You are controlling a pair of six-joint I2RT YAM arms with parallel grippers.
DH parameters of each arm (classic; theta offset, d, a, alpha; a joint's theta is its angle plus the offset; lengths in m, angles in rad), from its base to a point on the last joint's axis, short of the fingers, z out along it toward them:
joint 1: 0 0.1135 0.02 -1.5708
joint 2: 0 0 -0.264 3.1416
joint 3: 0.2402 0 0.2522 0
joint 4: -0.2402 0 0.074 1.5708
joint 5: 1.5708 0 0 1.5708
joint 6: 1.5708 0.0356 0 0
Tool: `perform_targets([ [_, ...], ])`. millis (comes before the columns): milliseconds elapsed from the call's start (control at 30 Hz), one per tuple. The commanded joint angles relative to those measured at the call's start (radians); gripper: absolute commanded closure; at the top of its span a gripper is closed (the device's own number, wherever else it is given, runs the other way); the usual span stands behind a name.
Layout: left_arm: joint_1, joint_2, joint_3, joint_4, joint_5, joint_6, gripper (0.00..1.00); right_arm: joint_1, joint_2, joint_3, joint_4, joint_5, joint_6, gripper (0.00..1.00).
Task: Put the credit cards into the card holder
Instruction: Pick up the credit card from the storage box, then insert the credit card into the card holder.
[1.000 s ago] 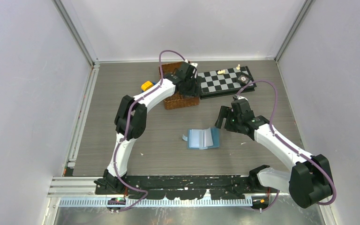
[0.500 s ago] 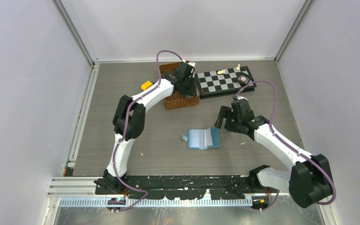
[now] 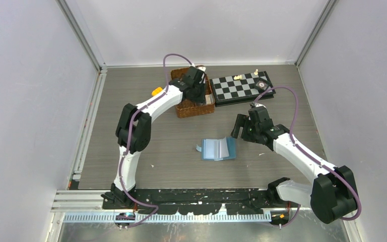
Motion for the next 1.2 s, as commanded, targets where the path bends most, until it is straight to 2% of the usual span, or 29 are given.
perform_targets([
  [0,0.003,-0.074,-0.003,0.036,-0.014,-0.005,0.87,-0.004,0.004,0.008,0.032,-0.005,-0.002,0.16],
  [233,0.002,-0.109,-0.009,0.013,-0.045,0.0,0.91,-0.004,0.004,0.008,0.031,-0.005,-0.001,0.16],
  [433,0.003,-0.122,-0.01,-0.007,-0.087,0.015,1.0,-0.003,0.004,0.011,0.032,-0.005,0.003,0.16],
  [733,0.003,-0.229,-0.066,0.003,-0.218,0.09,1.0,-0.003,-0.039,0.044,-0.007,0.023,0.005,0.17],
  [1000,0.002,-0.418,-0.241,0.135,-0.147,0.15,1.0,-0.003,-0.101,0.082,-0.011,-0.005,0.004,0.18],
  [1167,0.005,-0.531,-0.335,0.127,-0.001,0.174,1.0,-0.003,-0.155,0.115,0.003,-0.188,-0.043,0.18],
])
